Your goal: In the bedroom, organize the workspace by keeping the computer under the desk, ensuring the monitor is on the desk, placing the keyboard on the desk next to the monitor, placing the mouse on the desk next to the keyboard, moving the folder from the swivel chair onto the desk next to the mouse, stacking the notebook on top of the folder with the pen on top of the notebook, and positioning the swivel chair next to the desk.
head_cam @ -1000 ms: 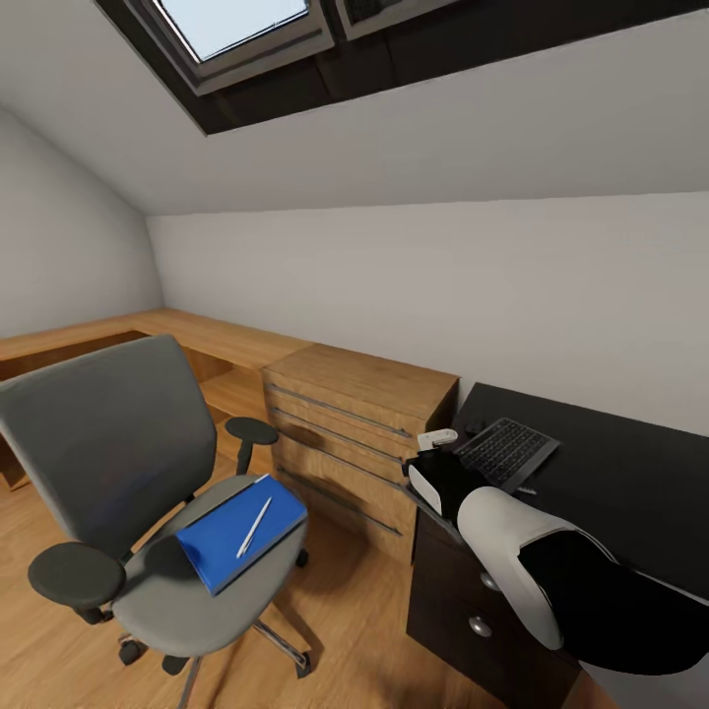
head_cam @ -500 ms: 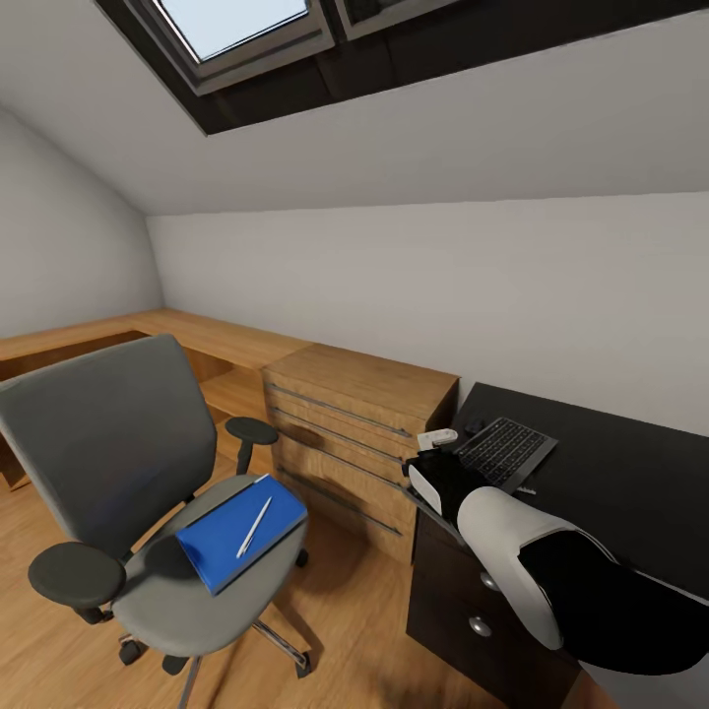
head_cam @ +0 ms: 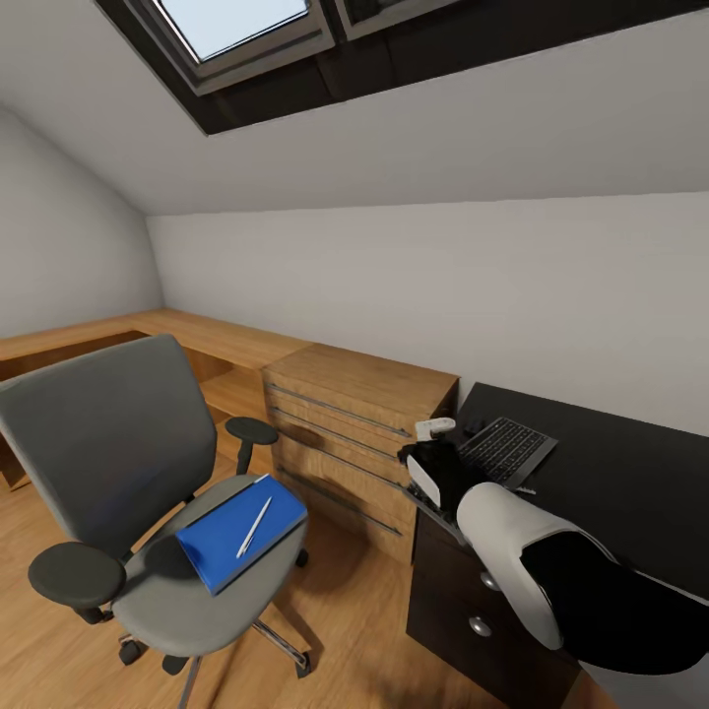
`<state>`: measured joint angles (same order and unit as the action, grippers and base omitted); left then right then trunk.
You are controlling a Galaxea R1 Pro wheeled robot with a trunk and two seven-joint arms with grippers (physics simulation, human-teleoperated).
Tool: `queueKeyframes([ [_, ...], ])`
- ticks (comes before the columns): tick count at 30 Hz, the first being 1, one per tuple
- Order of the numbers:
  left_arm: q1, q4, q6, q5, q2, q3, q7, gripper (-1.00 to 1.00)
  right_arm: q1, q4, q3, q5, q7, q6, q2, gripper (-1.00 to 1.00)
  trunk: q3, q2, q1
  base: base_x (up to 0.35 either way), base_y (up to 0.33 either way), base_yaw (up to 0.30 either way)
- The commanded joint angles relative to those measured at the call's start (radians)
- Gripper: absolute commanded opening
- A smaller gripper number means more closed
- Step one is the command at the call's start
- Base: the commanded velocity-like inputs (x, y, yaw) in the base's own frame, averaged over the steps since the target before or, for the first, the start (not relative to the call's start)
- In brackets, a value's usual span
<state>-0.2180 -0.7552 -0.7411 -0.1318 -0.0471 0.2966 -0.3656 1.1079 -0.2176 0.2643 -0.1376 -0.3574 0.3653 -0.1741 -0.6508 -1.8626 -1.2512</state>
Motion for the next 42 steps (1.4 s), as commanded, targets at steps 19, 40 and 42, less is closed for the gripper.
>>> queueKeyframes([
  [19,0.0,-0.001,-0.004,-0.011,0.002,-0.005,-0.008,1.0,-0.108,-0.354,-0.004,-0.13,-0.007,-0.087,0.05,1.0,-0.001,0.0,0.0,0.0,0.0,0.0],
  [40,0.0,0.025,-0.001,-0.013,0.012,-0.009,-0.006,1.0,-0.634,-1.237,-0.053,-0.622,-0.056,-0.087,0.096,1.0,-0.001,0.0,0.0,0.0,0.0,0.0],
  [42,0.0,0.027,-0.001,-0.013,0.012,-0.01,-0.004,1.0,-0.654,-1.244,-0.053,-0.657,-0.056,-0.096,0.098,1.0,-0.001,0.0,0.0,0.0,0.0,0.0],
])
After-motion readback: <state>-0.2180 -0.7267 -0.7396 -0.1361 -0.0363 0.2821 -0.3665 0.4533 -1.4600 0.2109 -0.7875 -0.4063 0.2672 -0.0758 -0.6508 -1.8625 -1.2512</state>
